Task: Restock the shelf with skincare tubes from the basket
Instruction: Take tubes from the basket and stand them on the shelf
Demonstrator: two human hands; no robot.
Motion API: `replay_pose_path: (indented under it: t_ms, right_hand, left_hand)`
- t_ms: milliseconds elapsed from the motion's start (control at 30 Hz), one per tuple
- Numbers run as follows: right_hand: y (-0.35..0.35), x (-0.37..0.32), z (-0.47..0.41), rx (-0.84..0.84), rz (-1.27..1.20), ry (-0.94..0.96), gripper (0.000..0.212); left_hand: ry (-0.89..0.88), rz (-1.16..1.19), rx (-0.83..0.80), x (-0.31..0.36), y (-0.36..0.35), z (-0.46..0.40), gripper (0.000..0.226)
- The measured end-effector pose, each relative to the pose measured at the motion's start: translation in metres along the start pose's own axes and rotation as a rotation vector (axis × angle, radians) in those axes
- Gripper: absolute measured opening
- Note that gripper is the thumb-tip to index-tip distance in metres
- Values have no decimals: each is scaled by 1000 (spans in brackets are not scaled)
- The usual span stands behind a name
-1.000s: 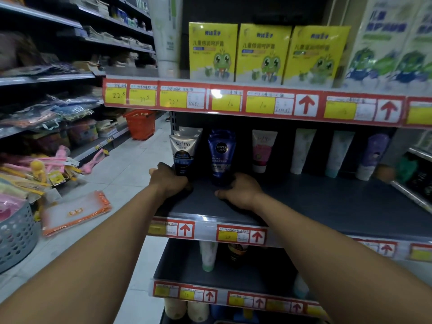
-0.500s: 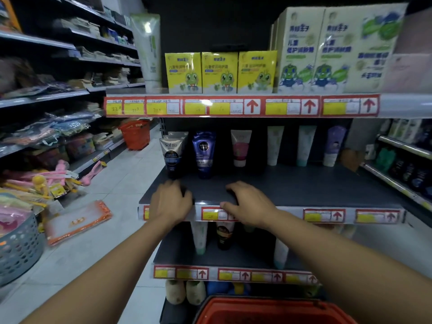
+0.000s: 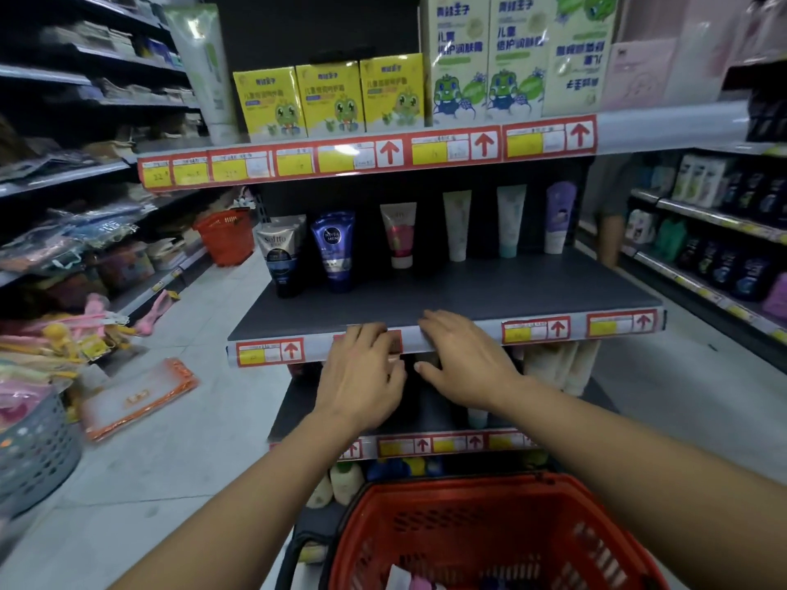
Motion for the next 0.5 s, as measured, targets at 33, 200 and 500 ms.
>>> replay_pose_path:
  t_ms: [33, 200, 500]
  right_hand:
    - [-1, 3, 4, 12, 5, 6, 72]
    - [-10, 16, 28, 47, 28, 23, 71]
    - [-60, 63, 75, -34, 29, -41, 71]
  left_hand:
    - [-12, -3, -6, 8, -3, 2, 44]
    - [-53, 22, -39, 44, -23, 13, 53]
    - [-35, 86, -190, 82, -88, 47, 56]
Point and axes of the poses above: each hand's wrist, its own z-axis away from the middle knuckle, its own y-axis out of the back of the hand, x = y × z, the point moved 9 cm from there along -z, towards the middle knuckle, and after that the axes turned 13 degrees about -y, right-handed, at the moved point
